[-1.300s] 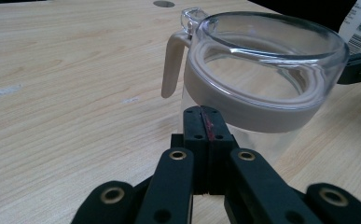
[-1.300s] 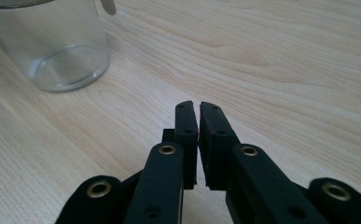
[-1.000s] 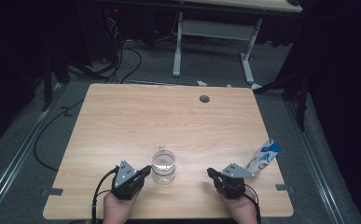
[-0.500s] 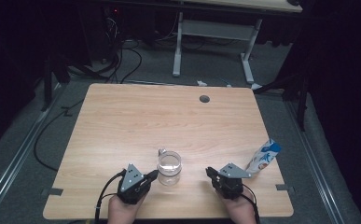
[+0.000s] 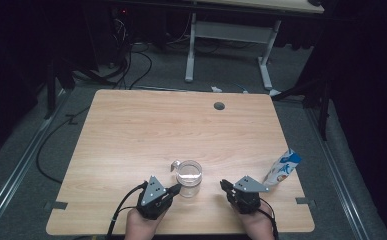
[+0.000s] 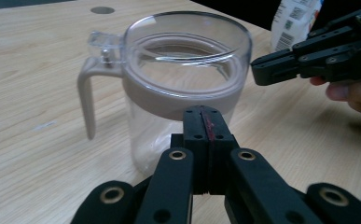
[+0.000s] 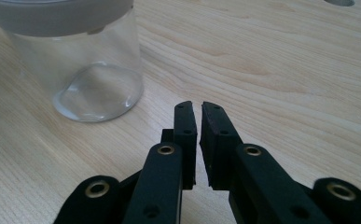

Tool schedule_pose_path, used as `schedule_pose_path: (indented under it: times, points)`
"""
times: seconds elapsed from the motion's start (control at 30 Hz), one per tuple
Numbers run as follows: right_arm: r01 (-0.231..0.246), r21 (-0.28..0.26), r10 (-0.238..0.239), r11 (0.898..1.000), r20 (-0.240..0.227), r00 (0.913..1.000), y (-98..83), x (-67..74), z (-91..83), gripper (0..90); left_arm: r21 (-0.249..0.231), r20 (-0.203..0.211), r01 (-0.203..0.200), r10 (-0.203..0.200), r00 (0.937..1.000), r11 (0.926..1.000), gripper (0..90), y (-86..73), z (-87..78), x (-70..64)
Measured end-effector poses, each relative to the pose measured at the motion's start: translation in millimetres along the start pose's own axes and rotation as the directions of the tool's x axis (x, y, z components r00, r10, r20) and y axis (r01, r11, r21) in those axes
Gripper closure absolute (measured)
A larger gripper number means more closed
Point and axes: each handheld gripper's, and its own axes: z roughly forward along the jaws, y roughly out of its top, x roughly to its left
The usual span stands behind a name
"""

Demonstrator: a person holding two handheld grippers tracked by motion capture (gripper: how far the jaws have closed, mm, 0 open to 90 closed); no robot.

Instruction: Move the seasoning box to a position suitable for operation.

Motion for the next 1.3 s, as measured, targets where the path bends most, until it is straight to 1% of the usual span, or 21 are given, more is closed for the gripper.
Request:
schedule_pose_path:
  times: [0.07, 0.17, 0.27, 0.3, 0.33, 0.37, 0.43, 0.53, 0.57, 0.63, 0.67, 0.7, 0.73, 0.8, 0.93, 0.97, 1.03, 1.13, 1.2, 1.27, 1.3]
  points:
    - [0.005, -0.002, -0.005, 1.0, -0.003, 1.0, -0.3, 0.1, -0.1, 84.7, 0.001, 0.002, -0.012, 0.012, 0.9999, 0.9999, 88.7, -1.0, -0.6, -1.8]
    - [0.006, -0.005, -0.006, 1.0, -0.006, 1.0, -0.3, -0.2, -0.2, 84.8, -0.002, -0.003, -0.009, 0.009, 1.0, 1.0, 88.1, -3.0, -3.6, 0.5]
    - [0.002, -0.009, -0.002, 1.0, -0.011, 0.9999, 0.4, -0.4, -1.1, 85.5, -0.001, -0.039, 0.019, -0.019, 0.9991, 0.9998, 87.5, -8.3, -10.8, 11.4]
    - [0.002, -0.009, -0.002, 1.0, -0.011, 0.9999, 0.4, -0.4, -1.1, 85.5, -0.001, -0.039, 0.019, -0.019, 0.9991, 0.9998, 87.5, -8.3, -10.8, 11.4]
    - [0.024, -0.009, -0.024, 1.0, -0.012, 0.9997, 1.1, 0.2, -1.3, 86.1, -0.012, -0.06, 0.041, -0.041, 0.9973, 0.9991, 87.5, -8.3, -14.2, 17.7]
    - [0.024, -0.009, -0.024, 1.0, -0.012, 0.9997, 1.1, 0.2, -1.3, 86.1, -0.012, -0.06, 0.041, -0.041, 0.9973, 0.9991, 87.4, -8.3, -14.2, 17.7]
    - [0.018, -0.02, -0.019, 1.0, -0.014, 0.9997, 4.3, 1.0, -1.5, 86.1, -0.033, -0.091, 0.053, -0.056, 0.9943, 0.998, 87.2, -3.6, -17.8, 25.2]
    - [0.027, -0.025, -0.027, 0.999, -0.013, 0.9995, 10.7, 2.8, 1.4, 86.1, -0.048, -0.11, 0.057, -0.062, 0.992, 0.9972, 86.3, 2.9, -18.8, 32.8]
    - [0.027, -0.025, -0.027, 0.999, -0.013, 0.9995, 10.7, 2.8, 1.4, 86.1, -0.048, -0.11, 0.057, -0.062, 0.992, 0.9972, 86.4, 2.9, -18.8, 32.8]
    - [0.015, -0.023, -0.015, 1.0, -0.018, 0.9997, 17.7, 4.9, 7.4, 86.8, -0.044, -0.13, 0.075, -0.08, 0.9884, 0.9962, 86.9, 6.5, -16.1, 41.7]
    - [0.02, -0.023, -0.021, 1.0, -0.02, 0.9996, 20.2, 5.9, 9.9, 86.8, -0.044, -0.13, 0.075, -0.08, 0.9884, 0.9962, 87.1, 6.5, -16.1, 41.7]
    - [0.021, -0.024, -0.022, 0.999, -0.019, 0.9996, 23.0, 7.3, 11.9, 86.9, -0.038, -0.14, 0.08, -0.085, 0.9866, 0.9961, 87.3, 9.1, -14.0, 46.0]
    - [0.028, -0.026, -0.029, 0.999, -0.016, 0.9995, 26.1, 7.9, 13.4, 87.1, -0.038, -0.14, 0.08, -0.085, 0.9866, 0.9961, 87.3, 9.1, -14.0, 46.0]
    - [0.029, -0.039, -0.029, 0.999, -0.016, 0.9994, 31.9, 7.3, 15.4, 87.6, -0.031, -0.148, 0.075, -0.079, 0.9858, 0.9967, 88.5, 13.4, -11.7, 50.7]
    - [0.041, -0.048, -0.041, 0.998, -0.004, 0.9991, 37.6, 5.5, 17.4, 87.5, -0.042, -0.15, 0.062, -0.067, 0.9863, 0.9972, 89.8, 18.1, -9.7, 50.7]
    - [0.028, -0.058, -0.029, 0.998, -0.012, 0.9995, 37.6, 5.1, 16.8, 87.5, -0.044, -0.149, 0.062, -0.068, 0.9866, 0.9971, 89.9, 19.4, -8.6, 50.4]
    - [0.042, -0.057, -0.043, 0.997, -0.019, 0.9989, 37.8, 5.7, 16.4, 87.6, -0.049, -0.149, 0.062, -0.068, 0.9865, 0.9969, 89.9, 22.7, -5.7, 49.6]
    - [0.036, -0.064, -0.038, 0.997, -0.021, 0.9991, 36.9, 5.5, 14.7, 87.8, -0.049, -0.148, 0.059, -0.066, 0.9868, 0.997, 89.9, 26.8, -3.1, 48.8]
    - [0.048, -0.058, -0.049, 0.997, -0.021, 0.9986, 34.1, 5.6, 13.6, 87.8, -0.059, -0.145, 0.06, -0.068, 0.9871, 0.9965, 89.9, 33.5, 0.5, 47.4]
    - [0.046, -0.055, -0.048, 0.997, -0.021, 0.9986, 32.9, 5.7, 13.5, 87.6, -0.059, -0.149, 0.055, -0.063, 0.9868, 0.9967, 89.9, 35.7, 1.4, 47.0]
    - [0.047, -0.05, -0.049, 0.998, -0.022, 0.9986, 30.2, 5.2, 13.9, 87.0, -0.07, -0.146, 0.057, -0.067, 0.9871, 0.9959, 89.9, 39.9, 2.6, 46.6]
